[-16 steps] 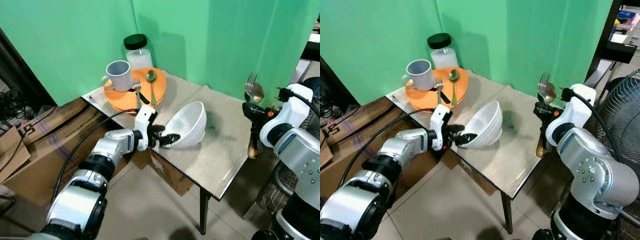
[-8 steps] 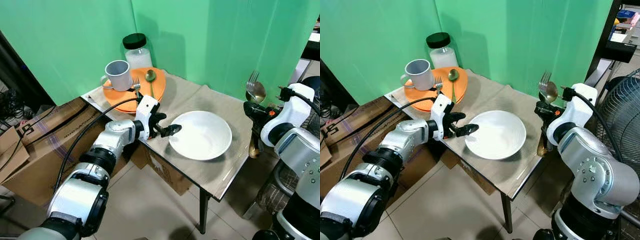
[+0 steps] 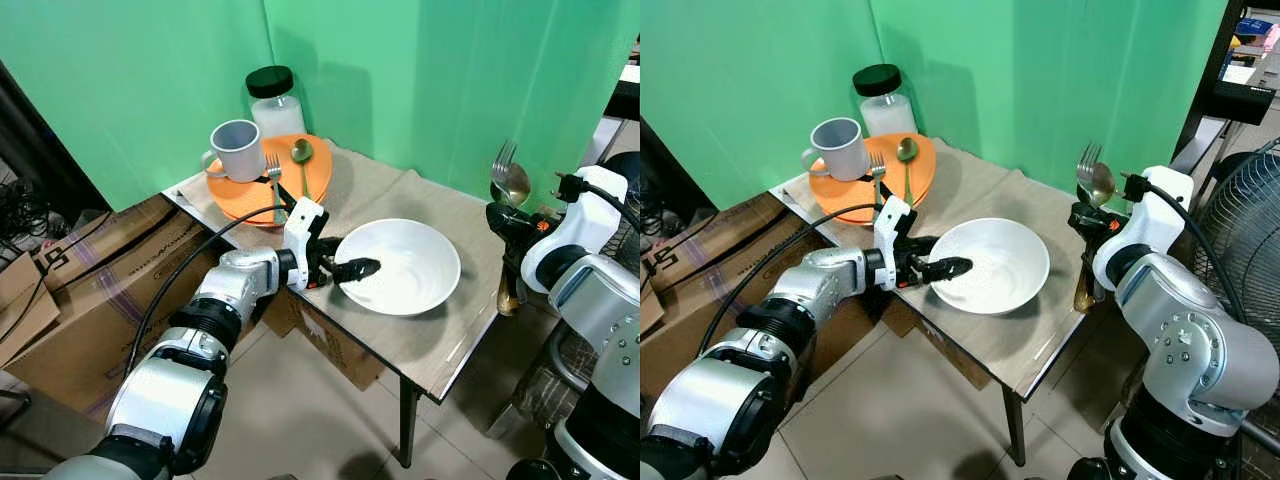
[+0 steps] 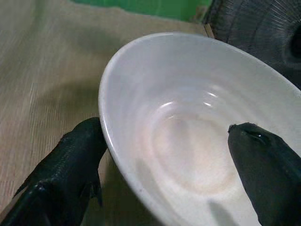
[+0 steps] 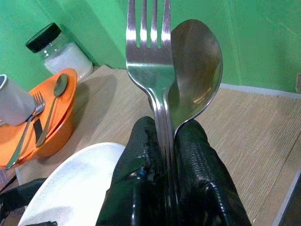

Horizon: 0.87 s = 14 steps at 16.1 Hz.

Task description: Setting the table

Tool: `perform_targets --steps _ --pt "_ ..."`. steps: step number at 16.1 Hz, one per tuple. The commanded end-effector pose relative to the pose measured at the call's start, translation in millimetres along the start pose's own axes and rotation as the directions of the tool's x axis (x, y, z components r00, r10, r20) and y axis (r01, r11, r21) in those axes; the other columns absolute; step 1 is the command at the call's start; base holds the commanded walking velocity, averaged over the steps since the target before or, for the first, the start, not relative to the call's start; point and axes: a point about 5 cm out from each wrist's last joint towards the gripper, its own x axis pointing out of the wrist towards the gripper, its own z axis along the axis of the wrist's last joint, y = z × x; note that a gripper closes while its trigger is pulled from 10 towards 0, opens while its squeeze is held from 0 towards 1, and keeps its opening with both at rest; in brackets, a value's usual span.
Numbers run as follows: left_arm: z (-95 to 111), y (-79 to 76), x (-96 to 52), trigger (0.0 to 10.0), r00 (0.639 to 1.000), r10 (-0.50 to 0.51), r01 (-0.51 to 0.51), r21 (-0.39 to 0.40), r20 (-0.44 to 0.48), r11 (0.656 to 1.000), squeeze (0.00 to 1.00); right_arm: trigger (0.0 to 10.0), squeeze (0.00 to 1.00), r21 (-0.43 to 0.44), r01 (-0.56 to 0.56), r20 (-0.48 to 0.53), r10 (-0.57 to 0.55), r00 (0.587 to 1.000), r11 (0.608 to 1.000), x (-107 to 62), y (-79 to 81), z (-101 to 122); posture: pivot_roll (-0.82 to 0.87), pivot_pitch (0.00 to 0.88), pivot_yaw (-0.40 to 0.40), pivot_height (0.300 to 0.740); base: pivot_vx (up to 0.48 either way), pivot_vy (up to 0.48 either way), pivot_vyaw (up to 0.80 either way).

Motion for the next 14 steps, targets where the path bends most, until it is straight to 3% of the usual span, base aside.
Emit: perform_targets --steps 1,4,5,6,7,14 --pt "5.3 4.9 -2.6 10.0 0.999 0.038 -0.038 0.016 -0.005 0.999 0.29 0.0 0.00 -0.006 -0.039 0.017 0.040 0.999 0.999 0.6 7.5 1.4 -0.17 0.000 0.185 0.740 0.000 0.000 0.00" --pt "-5.4 5.1 1.2 10.0 0.992 0.070 -0.071 -0.001 -0.107 0.997 0.29 0.0 0.00 -0.005 -0.042 0.016 0.042 0.999 0.999 0.8 8.2 1.2 -0.17 0.000 0.187 0.740 0.000 0.000 0.00" --pt "-8.2 5.9 2.4 3.1 0.985 0.098 -0.100 -0.008 -0.140 0.995 0.29 0.0 0.00 -0.005 -0.044 0.017 0.044 0.999 0.999 0.8 8.5 1.4 -0.17 0.000 0.189 0.740 0.000 0.000 0.00" --pt "-6.1 6.2 3.1 0.0 0.986 0.106 -0.110 -0.024 -0.127 0.994 0.25 0.0 0.00 -0.005 -0.044 0.018 0.044 0.999 0.999 0.9 8.8 1.5 -0.17 0.000 0.189 0.740 0.000 0.000 0.00" --pt "-3.5 6.2 3.0 0.0 0.989 0.099 -0.104 -0.037 -0.113 0.994 0.00 0.0 0.00 -0.005 -0.045 0.018 0.045 0.999 0.999 0.9 9.1 1.4 -0.17 0.000 0.189 0.740 0.000 0.000 0.00" --pt "-0.8 4.6 2.1 0.0 0.993 0.050 -0.062 -0.107 -0.109 0.992 0.00 0.0 0.00 -0.003 -0.054 0.010 0.054 0.999 0.999 2.3 10.4 -0.3 -0.16 0.000 0.186 0.740 0.000 0.000 0.00"
